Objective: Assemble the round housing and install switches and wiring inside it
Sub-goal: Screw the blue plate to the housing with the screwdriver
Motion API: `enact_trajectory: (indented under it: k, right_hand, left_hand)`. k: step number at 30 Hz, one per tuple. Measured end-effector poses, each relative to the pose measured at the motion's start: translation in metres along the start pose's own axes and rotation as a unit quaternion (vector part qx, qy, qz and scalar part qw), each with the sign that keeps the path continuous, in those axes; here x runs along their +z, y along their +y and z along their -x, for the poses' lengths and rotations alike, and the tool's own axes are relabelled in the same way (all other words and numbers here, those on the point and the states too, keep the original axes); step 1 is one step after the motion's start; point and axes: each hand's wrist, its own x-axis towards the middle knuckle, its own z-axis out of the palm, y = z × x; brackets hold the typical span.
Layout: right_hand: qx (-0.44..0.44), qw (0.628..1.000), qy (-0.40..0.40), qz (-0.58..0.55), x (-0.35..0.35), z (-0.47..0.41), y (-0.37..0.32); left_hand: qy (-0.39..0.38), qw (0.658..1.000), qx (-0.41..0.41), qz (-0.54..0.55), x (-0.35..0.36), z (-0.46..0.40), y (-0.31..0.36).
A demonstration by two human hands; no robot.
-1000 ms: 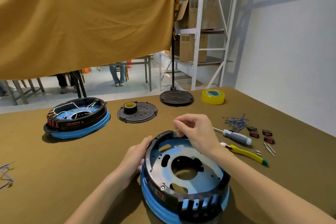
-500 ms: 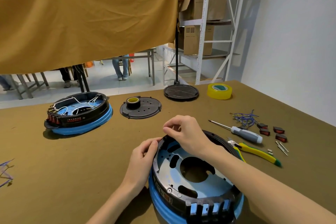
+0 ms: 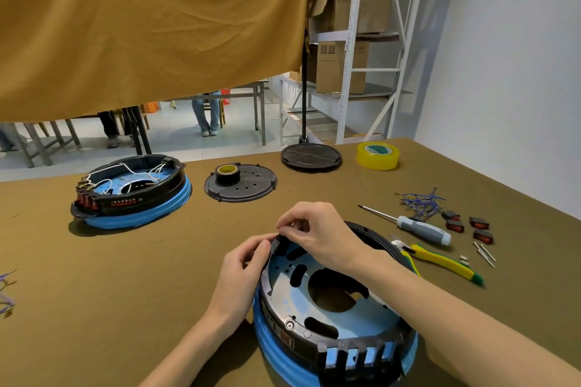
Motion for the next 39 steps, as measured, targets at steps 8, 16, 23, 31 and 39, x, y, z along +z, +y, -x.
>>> enact_trajectory:
  k: [8, 16, 23, 31, 39]
  right_hand:
    - [-0.015, 1.0, 0.005, 0.011, 0.003, 0.001, -0.002]
    - [-0.02, 1.0, 0.012, 0.013, 0.003, 0.001, -0.002]
    - [-0.008, 1.0, 0.006, 0.009, 0.001, 0.0, -0.001]
    - [0.008, 1.0, -0.011, 0.018, 0.0, -0.003, -0.003]
    - [0.031, 0.999, -0.013, 0.008, 0.0, -0.006, 0.001]
  left_hand:
    - [0.004, 1.0, -0.008, -0.006, 0.0, -0.001, -0.001]
    - [-0.006, 1.0, -0.016, -0.022, -0.002, 0.001, 0.001]
    - [-0.019, 0.998, -0.034, -0.044, -0.009, -0.001, 0.002]
    - [-0.011, 0.998, -0.039, -0.053, -0.009, -0.001, 0.003]
    - [-0.012, 0.998, -0.042, -0.05, -0.009, 0.001, 0.003]
